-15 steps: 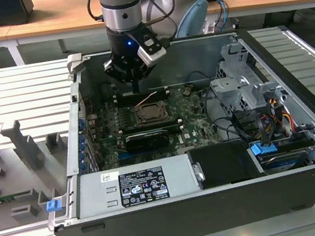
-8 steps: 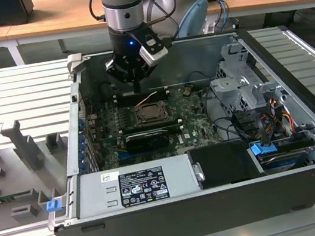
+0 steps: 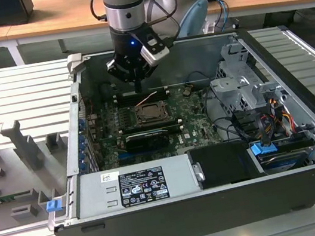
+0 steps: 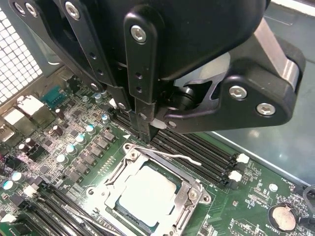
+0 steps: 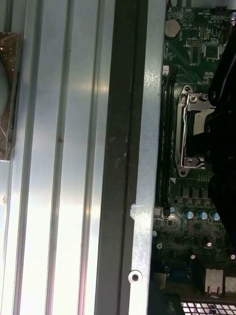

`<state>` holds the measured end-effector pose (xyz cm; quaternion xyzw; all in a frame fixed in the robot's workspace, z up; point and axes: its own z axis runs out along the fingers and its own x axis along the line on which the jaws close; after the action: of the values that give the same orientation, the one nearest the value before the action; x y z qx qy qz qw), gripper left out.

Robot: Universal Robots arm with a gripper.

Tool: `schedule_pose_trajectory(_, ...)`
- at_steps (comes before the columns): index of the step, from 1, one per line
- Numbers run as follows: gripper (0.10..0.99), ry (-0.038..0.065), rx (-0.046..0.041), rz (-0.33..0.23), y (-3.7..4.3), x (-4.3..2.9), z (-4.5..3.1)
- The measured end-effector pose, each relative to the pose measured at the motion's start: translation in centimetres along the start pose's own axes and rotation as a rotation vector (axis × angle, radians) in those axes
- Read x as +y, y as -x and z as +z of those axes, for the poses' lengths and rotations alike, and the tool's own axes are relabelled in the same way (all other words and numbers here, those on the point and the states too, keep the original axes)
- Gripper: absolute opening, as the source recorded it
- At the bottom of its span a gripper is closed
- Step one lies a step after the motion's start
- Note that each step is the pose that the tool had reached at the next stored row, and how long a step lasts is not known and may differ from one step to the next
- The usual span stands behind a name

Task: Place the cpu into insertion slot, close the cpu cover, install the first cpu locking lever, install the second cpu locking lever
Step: 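Install the first cpu locking lever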

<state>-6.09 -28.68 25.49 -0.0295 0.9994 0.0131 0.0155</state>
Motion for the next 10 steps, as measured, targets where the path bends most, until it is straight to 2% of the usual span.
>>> schedule_pose_trajectory(10,0.106,0.000,0.0000,0.000,0.39,-0.02,0.02)
